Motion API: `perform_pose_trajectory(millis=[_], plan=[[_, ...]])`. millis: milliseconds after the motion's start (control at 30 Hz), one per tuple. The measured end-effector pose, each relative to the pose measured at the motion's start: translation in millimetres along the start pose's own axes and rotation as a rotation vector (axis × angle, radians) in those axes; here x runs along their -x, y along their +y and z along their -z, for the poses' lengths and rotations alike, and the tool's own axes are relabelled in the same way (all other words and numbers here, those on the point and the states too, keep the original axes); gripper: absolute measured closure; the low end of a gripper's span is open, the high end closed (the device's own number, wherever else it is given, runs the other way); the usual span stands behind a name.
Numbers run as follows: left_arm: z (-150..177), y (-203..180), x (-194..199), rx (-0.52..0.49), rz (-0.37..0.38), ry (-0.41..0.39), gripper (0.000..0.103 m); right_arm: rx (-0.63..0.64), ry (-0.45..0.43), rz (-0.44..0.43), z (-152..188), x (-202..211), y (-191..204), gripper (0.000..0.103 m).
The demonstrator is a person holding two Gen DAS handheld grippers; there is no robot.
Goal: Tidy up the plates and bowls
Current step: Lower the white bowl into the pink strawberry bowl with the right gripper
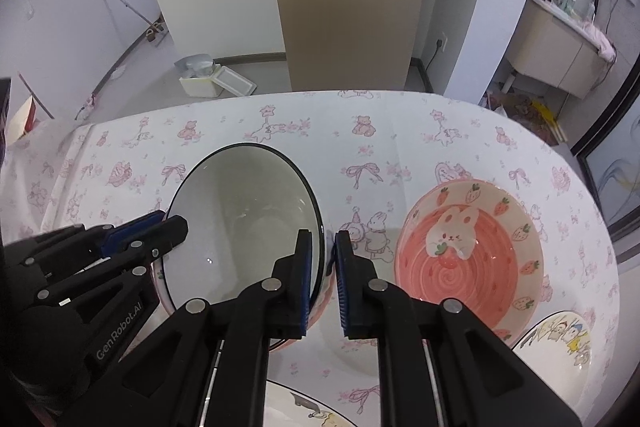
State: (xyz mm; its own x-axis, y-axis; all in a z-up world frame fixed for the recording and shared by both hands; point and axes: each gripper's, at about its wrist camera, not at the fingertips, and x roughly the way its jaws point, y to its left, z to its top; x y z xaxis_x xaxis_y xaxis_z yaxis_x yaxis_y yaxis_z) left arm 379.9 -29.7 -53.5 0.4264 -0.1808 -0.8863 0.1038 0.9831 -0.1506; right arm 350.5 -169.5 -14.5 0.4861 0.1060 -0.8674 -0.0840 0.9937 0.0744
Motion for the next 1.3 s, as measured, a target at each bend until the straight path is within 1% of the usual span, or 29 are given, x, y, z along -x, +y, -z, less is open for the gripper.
perform_pose_trajectory(millis=[67, 167, 233, 367, 433, 500, 567, 600, 733, 767, 800, 833, 1000, 1133, 1233, 1267, 1300], plan=[[0.0, 0.4, 0.3, -0.001, 0.004, 0.003, 0.091, -0.064, 0.006, -0.041, -1.1, 0.0, -8.9, 0.092], [-0.6, 2.3, 0.6, 0.009, 0.012, 0.003, 0.091, -0.115, 0.008, -0.093, -1.6, -0.4, -17.0, 0.091], [-0.8, 1.6, 1.7, 0.003, 0.007, -0.004, 0.091, -0.197, 0.023, -0.172, -0.7, -3.3, -29.9, 0.090], [-1.5, 1.9, 6.6, 0.000, 0.004, -0.018, 0.091, -0.298, 0.066, -0.305, 0.1, -9.8, -48.4, 0.088], [-1.9, 2.4, 12.2, -0.002, 0.014, -0.030, 0.091, -0.310, 0.073, -0.327, 0.1, -9.5, -48.0, 0.087], [-2.9, 2.9, 17.7, -0.001, 0.020, -0.040, 0.091, -0.320, 0.073, -0.330, 0.5, -9.3, -46.3, 0.087], [-3.2, 2.3, 22.4, -0.010, 0.027, -0.047, 0.091, -0.297, 0.074, -0.296, -0.3, -8.2, -42.3, 0.087], [-3.0, 1.7, 23.9, -0.010, 0.025, -0.047, 0.091, -0.282, 0.065, -0.281, -0.6, -6.5, -40.9, 0.086], [-1.9, 0.1, 26.9, -0.017, 0.015, -0.044, 0.091, -0.244, 0.027, -0.285, -3.5, 6.9, -39.9, 0.085], [-1.6, 0.1, 26.5, -0.015, 0.012, -0.042, 0.091, -0.230, 0.019, -0.273, -4.8, 9.5, -39.3, 0.085], [-1.4, 0.2, 26.3, -0.013, 0.006, -0.041, 0.091, -0.208, 0.017, -0.244, -5.3, 12.3, -36.8, 0.087], [-1.6, 0.3, 25.9, -0.013, 0.003, -0.040, 0.091, -0.197, 0.018, -0.229, -5.5, 13.8, -36.1, 0.093], [-1.8, 0.5, 23.2, -0.014, 0.003, -0.030, 0.091, -0.179, 0.068, -0.195, -4.0, -0.1, -31.6, 0.094], [-2.2, 0.8, 19.4, -0.010, 0.002, -0.023, 0.091, -0.178, 0.057, -0.168, -2.2, -4.0, -28.8, 0.095], [-2.0, 1.4, 20.5, -0.004, 0.022, -0.045, 0.091, -0.206, 0.042, -0.171, -1.9, -5.2, -30.6, 0.095], [-2.1, 1.5, 21.4, -0.003, 0.025, -0.048, 0.091, -0.221, 0.045, -0.186, -1.9, -6.3, -33.0, 0.095], [-2.2, 2.4, 21.7, 0.000, 0.026, -0.049, 0.091, -0.260, 0.055, -0.224, -1.6, -8.9, -39.6, 0.094]])
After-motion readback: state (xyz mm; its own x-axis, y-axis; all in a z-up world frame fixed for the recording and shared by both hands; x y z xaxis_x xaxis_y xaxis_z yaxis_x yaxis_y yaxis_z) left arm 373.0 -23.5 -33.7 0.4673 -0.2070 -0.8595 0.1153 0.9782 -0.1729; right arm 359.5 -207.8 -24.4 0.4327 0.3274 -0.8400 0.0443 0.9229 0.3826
